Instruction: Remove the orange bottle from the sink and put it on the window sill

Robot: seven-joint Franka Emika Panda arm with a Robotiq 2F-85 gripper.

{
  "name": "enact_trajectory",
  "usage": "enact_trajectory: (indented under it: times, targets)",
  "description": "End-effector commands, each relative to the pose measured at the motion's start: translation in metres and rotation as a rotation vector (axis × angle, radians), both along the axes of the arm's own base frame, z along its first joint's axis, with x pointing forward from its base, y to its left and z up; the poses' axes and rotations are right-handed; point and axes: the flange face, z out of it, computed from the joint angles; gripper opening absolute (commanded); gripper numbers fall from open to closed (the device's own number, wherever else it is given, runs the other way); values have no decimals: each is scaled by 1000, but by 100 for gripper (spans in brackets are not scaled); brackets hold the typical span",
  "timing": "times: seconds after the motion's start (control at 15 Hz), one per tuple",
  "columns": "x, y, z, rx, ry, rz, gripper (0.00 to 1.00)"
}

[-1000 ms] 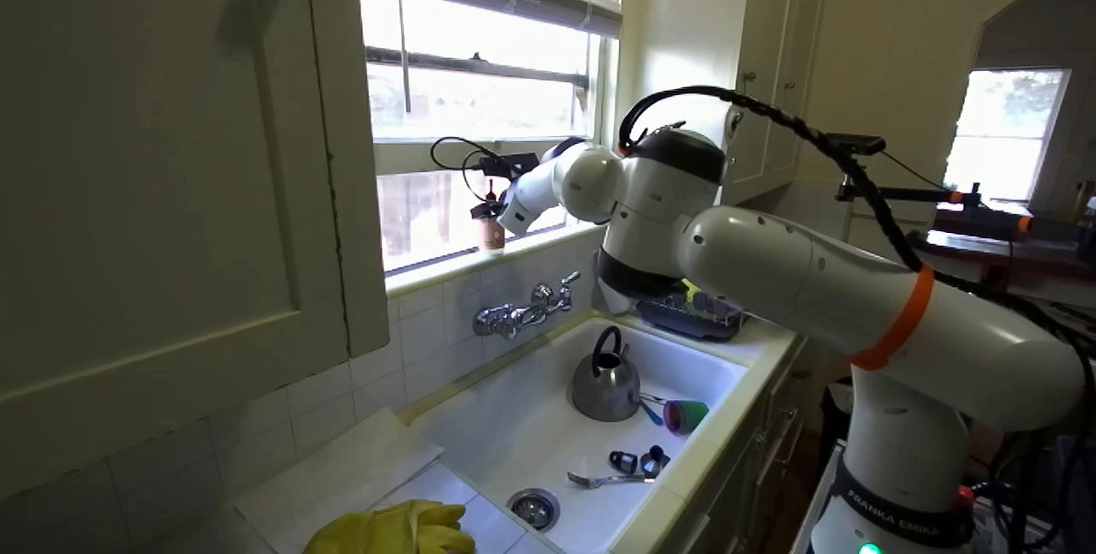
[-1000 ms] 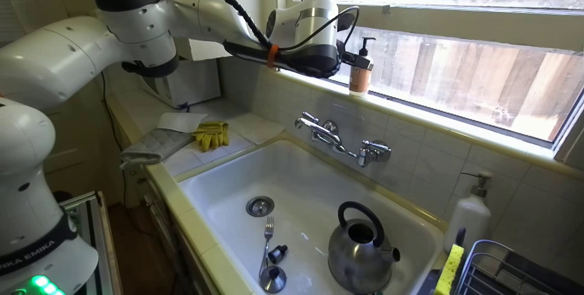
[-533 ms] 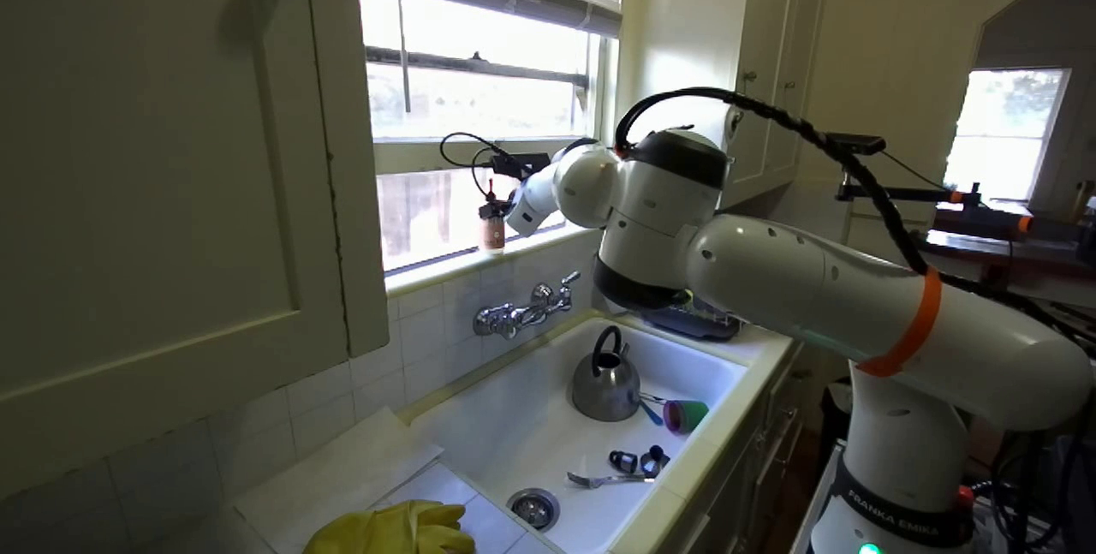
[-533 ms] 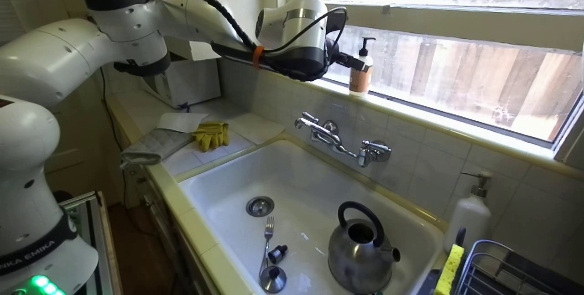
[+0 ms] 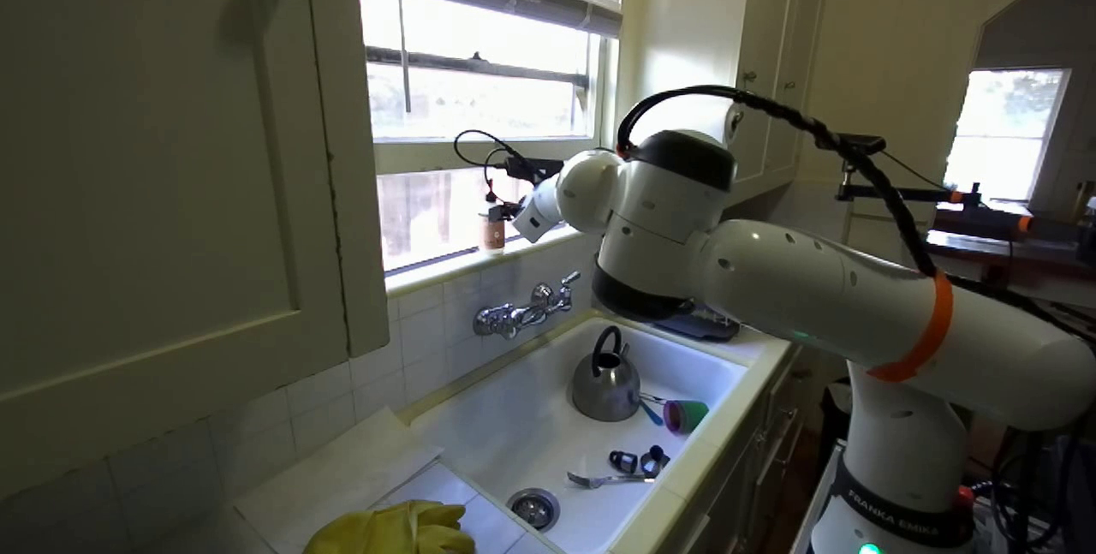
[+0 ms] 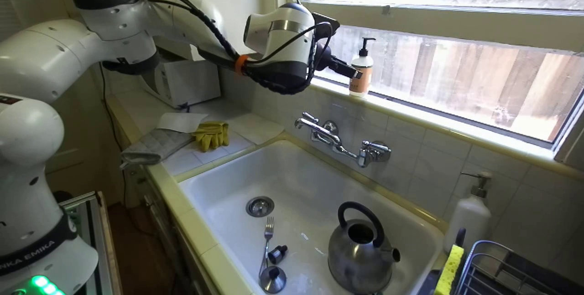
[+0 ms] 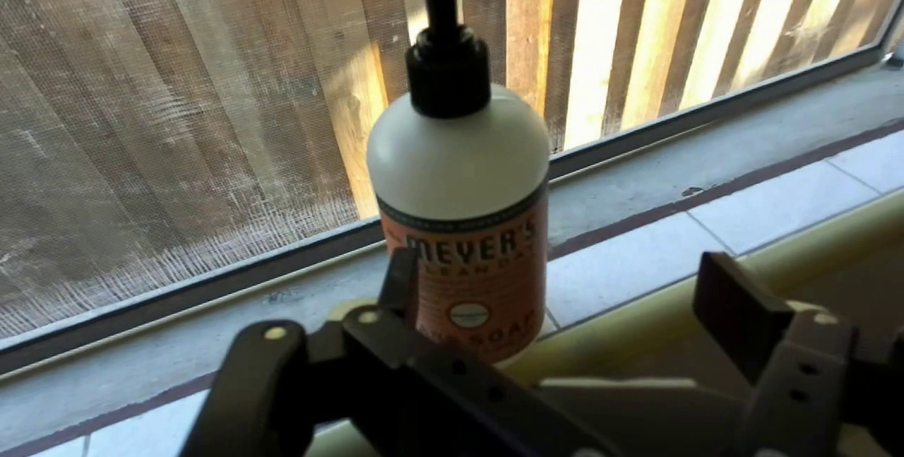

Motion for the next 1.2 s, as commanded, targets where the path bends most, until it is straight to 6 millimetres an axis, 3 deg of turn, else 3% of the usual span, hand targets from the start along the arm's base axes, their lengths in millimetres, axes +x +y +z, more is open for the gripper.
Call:
enact_trajectory:
  times: [0.0,0.6,1.13]
  targets:
    - [-28,-1,4,45,-17,-14,100]
    - [-78,-5,2,375,13,-147,100]
    - [-115,-33,8,701,8,-309,100]
